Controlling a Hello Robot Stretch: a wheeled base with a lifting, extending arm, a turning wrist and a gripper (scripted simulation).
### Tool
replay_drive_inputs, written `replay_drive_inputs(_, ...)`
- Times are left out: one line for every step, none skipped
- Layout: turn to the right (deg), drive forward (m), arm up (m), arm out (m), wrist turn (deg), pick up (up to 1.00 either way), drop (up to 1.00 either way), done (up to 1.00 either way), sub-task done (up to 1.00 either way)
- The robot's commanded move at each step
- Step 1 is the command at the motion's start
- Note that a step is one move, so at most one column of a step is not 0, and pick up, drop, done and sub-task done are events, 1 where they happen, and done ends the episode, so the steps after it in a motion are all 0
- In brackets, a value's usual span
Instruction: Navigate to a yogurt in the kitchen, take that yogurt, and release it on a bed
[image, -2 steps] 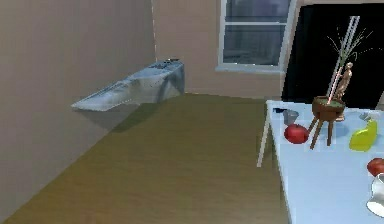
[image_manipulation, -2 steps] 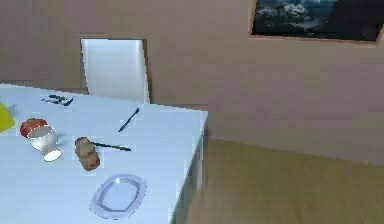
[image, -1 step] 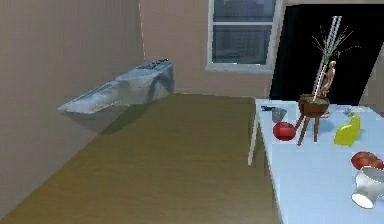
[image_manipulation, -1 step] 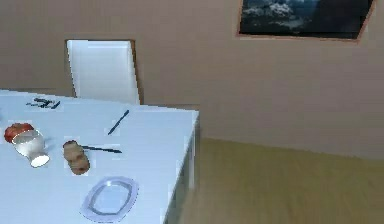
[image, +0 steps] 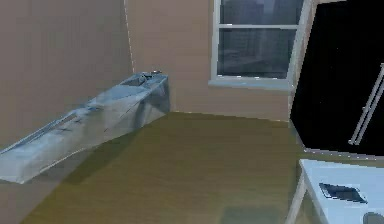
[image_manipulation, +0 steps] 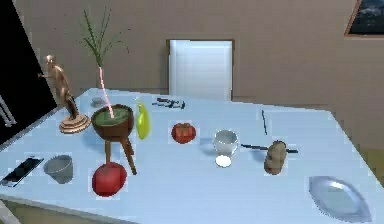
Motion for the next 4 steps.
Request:
replay_drive_inputs(24.0,0.00,0.00,0.00,0.0,0.00,0.00,0.00,0.00)
replay_drive_inputs(0.0,0.00,0.50,0.00,0.0,0.00,0.00,0.00,0.00)
replay_drive_inputs(0.0,0.00,0.38,0.00,0.0,0.00,0.00,0.00,0.00)
replay_drive_inputs(0.0,0.00,0.00,0.42,0.0,0.00,0.00,0.00,0.00)
